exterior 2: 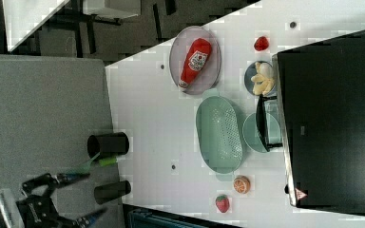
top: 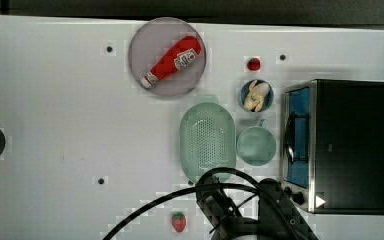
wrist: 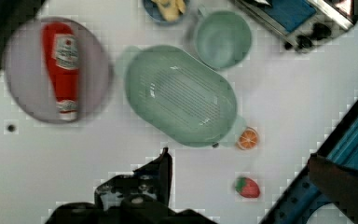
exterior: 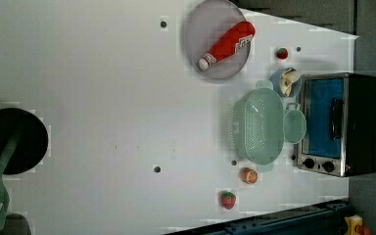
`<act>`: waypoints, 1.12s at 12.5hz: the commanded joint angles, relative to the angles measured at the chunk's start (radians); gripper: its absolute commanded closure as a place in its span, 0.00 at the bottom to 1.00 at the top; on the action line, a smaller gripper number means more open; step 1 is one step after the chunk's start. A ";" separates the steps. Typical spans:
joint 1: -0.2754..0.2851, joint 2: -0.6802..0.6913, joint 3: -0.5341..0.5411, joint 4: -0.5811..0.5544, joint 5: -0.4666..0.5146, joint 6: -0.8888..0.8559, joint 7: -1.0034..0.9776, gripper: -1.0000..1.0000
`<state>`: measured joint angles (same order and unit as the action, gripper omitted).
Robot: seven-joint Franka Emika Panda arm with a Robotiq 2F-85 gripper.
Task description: Drag strainer right to left.
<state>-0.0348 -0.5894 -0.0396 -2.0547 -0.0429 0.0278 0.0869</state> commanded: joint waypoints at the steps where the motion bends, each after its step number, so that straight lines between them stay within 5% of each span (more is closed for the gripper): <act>1: 0.013 0.167 0.033 -0.107 0.007 0.087 0.052 0.00; 7: 0.014 0.420 0.048 -0.256 0.007 0.381 0.397 0.00; 14: 0.017 0.746 0.049 -0.306 0.007 0.810 0.609 0.00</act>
<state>-0.0095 0.1539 0.0212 -2.3652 -0.0405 0.8125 0.5874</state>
